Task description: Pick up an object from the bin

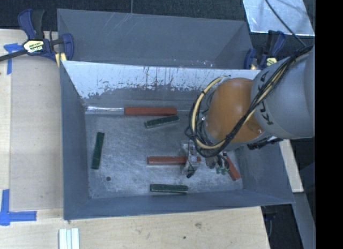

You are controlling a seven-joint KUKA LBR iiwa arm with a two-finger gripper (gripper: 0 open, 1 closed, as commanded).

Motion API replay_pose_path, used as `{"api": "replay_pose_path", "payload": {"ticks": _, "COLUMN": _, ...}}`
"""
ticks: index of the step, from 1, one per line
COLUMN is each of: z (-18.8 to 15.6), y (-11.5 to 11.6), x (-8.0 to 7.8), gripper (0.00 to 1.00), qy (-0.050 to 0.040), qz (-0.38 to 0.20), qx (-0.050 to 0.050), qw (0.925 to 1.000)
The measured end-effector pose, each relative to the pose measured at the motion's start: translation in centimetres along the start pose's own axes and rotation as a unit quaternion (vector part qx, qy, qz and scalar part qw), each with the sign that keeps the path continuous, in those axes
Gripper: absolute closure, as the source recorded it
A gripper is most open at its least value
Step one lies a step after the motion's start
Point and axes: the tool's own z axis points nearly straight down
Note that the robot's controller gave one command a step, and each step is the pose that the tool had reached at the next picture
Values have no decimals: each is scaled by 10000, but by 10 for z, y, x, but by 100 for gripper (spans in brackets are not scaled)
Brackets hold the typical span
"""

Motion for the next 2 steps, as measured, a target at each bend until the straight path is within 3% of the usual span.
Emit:
{"api": "replay_pose_path", "payload": {"ticks": 1, "z": -123, "y": 34, "x": -26, "gripper": 100, "qy": -24, "qz": -99, "qx": -7, "qw": 9999}}
{"api": "replay_pose_path", "payload": {"ticks": 2, "z": -192, "y": 41, "x": -78, "gripper": 100, "qy": -26, "qz": -1131, "qx": -1, "qw": 9936}}
